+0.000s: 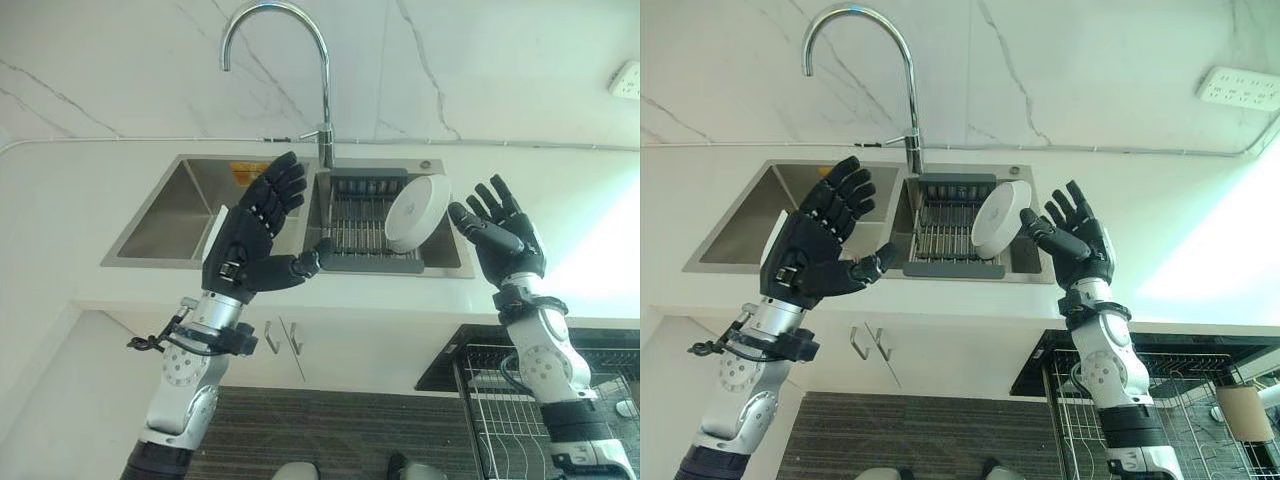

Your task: Place the dishes in the dishwasher.

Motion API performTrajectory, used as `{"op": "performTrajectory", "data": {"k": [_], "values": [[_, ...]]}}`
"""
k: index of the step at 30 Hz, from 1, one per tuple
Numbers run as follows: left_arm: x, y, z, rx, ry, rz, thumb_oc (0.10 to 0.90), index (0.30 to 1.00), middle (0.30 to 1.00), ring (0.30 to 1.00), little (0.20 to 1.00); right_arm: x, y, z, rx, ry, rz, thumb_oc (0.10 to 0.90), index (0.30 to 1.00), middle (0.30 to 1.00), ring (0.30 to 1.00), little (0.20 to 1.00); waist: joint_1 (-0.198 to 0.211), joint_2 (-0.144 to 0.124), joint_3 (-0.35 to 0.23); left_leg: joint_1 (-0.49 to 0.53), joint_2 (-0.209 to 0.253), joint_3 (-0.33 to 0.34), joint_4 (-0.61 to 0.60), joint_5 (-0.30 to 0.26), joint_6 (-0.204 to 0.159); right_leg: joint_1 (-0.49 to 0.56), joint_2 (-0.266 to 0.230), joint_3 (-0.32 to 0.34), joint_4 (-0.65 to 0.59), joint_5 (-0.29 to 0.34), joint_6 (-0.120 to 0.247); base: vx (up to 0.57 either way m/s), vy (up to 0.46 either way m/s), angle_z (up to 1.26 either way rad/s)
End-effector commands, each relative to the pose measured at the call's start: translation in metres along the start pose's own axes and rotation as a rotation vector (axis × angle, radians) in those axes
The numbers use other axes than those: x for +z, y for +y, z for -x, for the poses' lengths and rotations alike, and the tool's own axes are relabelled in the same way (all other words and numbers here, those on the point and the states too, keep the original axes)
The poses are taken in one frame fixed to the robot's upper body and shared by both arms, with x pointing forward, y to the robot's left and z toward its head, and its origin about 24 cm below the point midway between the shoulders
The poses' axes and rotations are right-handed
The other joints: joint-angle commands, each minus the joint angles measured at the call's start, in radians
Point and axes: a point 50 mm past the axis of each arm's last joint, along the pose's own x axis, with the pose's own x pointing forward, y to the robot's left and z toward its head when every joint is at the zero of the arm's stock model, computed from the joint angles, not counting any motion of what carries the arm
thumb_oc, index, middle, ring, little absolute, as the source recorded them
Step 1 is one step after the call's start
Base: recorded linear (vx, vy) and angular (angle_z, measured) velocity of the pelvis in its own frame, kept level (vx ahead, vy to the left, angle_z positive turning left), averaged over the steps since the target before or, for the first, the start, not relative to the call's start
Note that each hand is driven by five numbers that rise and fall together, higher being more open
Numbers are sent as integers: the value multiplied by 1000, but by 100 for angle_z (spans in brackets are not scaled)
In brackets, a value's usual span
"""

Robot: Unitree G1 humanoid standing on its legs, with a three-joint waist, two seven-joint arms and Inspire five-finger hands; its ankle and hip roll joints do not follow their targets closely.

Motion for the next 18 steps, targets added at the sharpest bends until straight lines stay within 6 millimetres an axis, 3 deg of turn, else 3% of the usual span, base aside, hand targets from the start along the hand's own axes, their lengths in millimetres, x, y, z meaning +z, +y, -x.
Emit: {"op": "performTrajectory", "data": {"k": [1, 18], "values": [[36, -1, -21, -43, -220, -10, 800, 900, 900, 900, 900, 47, 24, -18, 105, -187, -68, 800, 900, 900, 900, 900, -4, -31, -81, 7, -16, 11, 37, -138, 21, 73, 4, -23, 16, -153, 48, 0, 0, 0], [35, 0, -25, -43, -191, -8, 800, 900, 900, 900, 900, 32, 15, -32, 52, -13, -156, 800, 900, 900, 900, 900, 14, -37, -80, 9, -18, 9, 37, -135, 18, 89, 5, -31, 16, -164, 44, 1, 1, 1]]}}
